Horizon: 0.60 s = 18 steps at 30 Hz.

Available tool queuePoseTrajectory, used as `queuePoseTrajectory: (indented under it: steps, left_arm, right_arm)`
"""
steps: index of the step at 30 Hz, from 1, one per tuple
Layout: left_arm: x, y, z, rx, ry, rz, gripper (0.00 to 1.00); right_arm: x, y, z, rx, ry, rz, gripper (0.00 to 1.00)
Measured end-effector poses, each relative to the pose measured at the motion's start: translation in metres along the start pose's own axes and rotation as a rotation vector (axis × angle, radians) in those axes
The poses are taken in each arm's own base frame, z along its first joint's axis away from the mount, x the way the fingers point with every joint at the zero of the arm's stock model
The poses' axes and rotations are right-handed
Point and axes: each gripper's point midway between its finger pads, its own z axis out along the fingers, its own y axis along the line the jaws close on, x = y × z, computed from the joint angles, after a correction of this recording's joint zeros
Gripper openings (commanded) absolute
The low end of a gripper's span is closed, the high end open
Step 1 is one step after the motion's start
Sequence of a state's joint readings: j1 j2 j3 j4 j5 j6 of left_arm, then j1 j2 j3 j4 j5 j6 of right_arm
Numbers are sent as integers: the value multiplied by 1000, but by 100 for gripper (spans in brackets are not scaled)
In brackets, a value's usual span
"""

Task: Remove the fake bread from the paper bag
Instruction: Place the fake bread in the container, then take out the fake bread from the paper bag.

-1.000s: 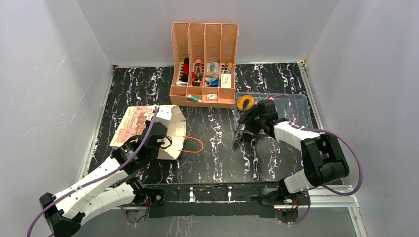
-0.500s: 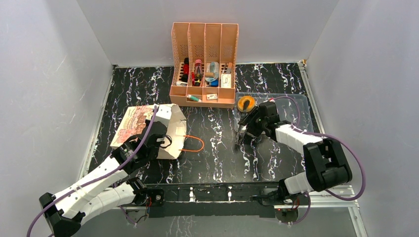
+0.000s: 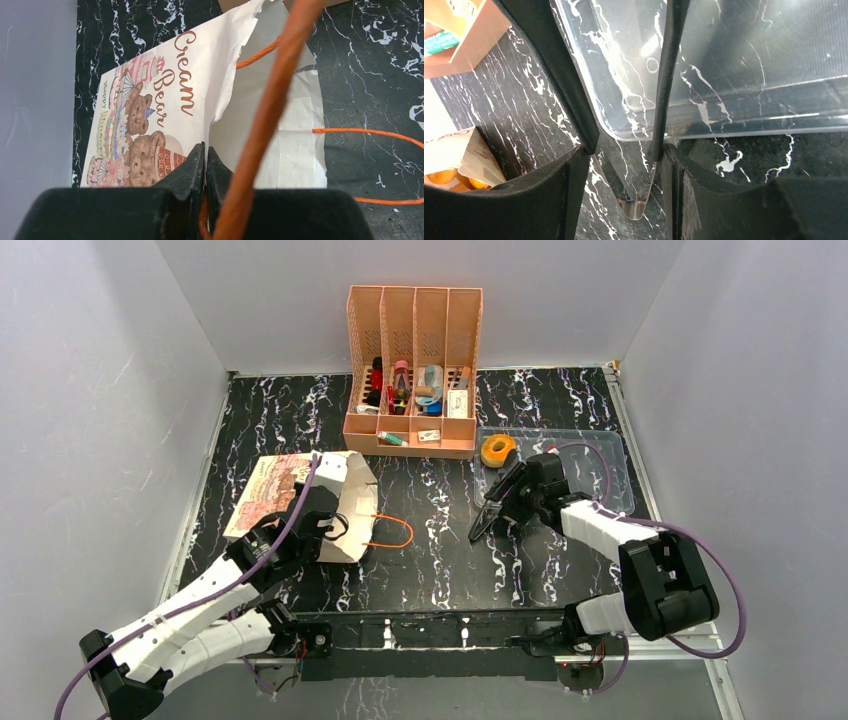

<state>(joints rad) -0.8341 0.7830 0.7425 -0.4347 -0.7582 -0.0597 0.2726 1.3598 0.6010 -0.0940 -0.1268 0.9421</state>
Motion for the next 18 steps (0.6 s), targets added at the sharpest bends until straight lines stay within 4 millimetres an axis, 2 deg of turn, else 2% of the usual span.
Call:
queuePoseTrajectory:
  steps: [11,15,18]
  left_arm:
    - [0,0,0,0,1,-4,0]
    - [0,-2,0,8,2,-4,0]
    - [1,-3,0,14,4,-2,0]
  right_arm:
    - [2,-4,-7,-7,-10,-17,41]
    - [-2,8,-19,-38,-56,-73,40]
    - [14,22,-24,-59,-50,-171,40]
